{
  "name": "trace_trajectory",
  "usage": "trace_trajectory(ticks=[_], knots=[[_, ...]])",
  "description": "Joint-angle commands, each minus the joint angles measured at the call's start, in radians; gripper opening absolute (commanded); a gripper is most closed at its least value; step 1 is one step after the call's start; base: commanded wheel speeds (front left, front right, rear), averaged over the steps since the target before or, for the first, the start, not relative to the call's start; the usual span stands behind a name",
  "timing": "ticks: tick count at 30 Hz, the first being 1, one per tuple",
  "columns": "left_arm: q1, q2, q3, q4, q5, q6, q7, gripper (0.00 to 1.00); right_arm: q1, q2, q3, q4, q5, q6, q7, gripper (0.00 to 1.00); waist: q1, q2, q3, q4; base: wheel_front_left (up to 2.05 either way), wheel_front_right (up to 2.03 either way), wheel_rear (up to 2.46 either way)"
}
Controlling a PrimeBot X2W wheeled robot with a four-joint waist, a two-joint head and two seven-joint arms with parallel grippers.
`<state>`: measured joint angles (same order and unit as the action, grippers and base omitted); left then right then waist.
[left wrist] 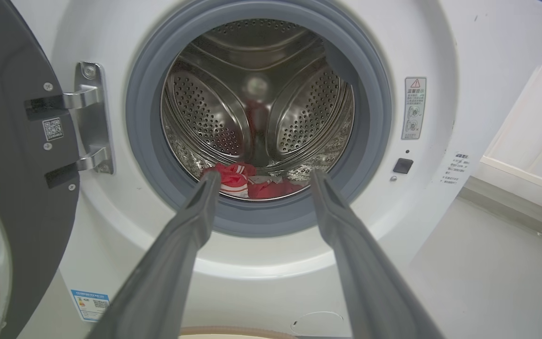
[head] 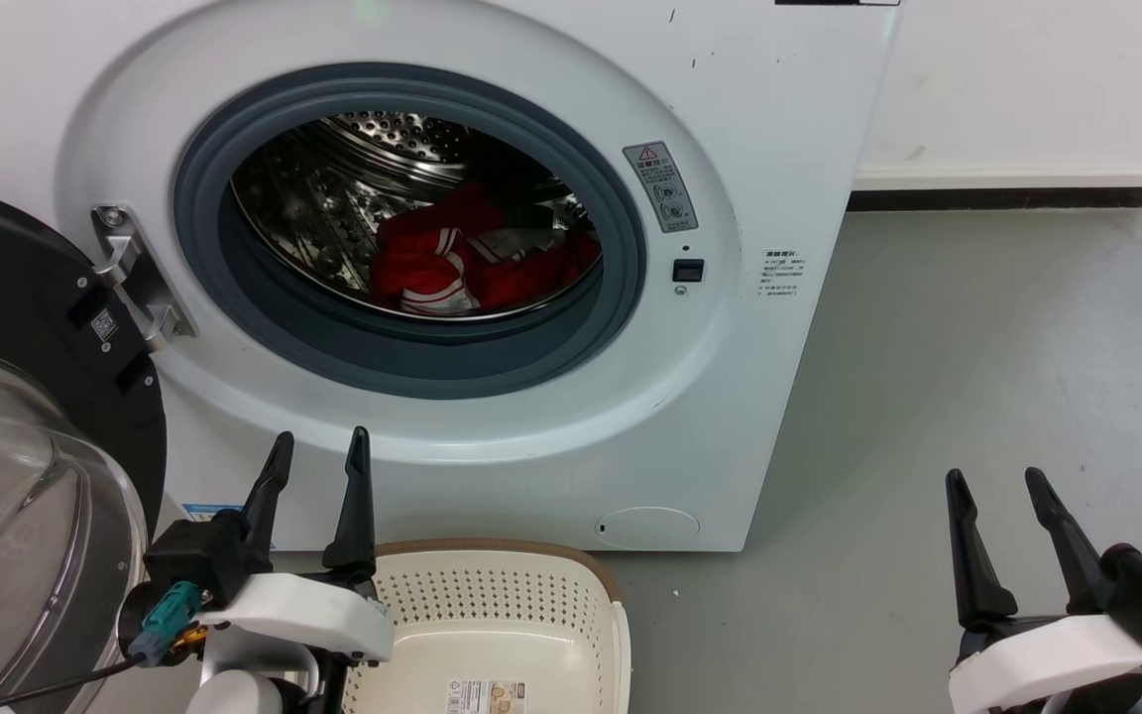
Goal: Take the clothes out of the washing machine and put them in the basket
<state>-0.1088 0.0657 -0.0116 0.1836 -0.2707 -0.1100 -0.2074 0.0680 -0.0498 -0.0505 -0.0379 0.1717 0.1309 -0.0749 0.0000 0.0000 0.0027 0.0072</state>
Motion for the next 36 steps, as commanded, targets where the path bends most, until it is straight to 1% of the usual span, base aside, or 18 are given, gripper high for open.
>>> trace_trajectory(ticks=[1,15,27,36], knots=[[-0.018,0.004,0.000,-0.001,0.026,0.005,-0.010,1.00,0.008,-0.001,-0.001,-0.013,-0.027,0.000,-0.008,1.00,0.0000,0.0000,-0.001,0.000,0.00,0.00,0.00],[-0.022,0.004,0.001,0.022,0.135,0.013,-0.037,1.00,0.017,-0.001,-0.005,0.004,-0.116,0.000,-0.029,1.00,0.0000,0.0000,-0.008,0.008,0.00,0.00,0.00],[-0.023,-0.001,0.000,0.050,0.201,0.011,-0.059,1.00,0.019,-0.001,-0.011,0.011,-0.196,0.000,-0.041,1.00,0.0000,0.0000,-0.010,0.010,0.00,0.00,0.00],[-0.024,-0.003,0.004,0.071,0.188,0.009,-0.059,1.00,0.014,-0.001,-0.014,0.021,-0.182,0.000,-0.037,1.00,0.0000,0.0000,-0.010,0.010,0.00,0.00,0.00]])
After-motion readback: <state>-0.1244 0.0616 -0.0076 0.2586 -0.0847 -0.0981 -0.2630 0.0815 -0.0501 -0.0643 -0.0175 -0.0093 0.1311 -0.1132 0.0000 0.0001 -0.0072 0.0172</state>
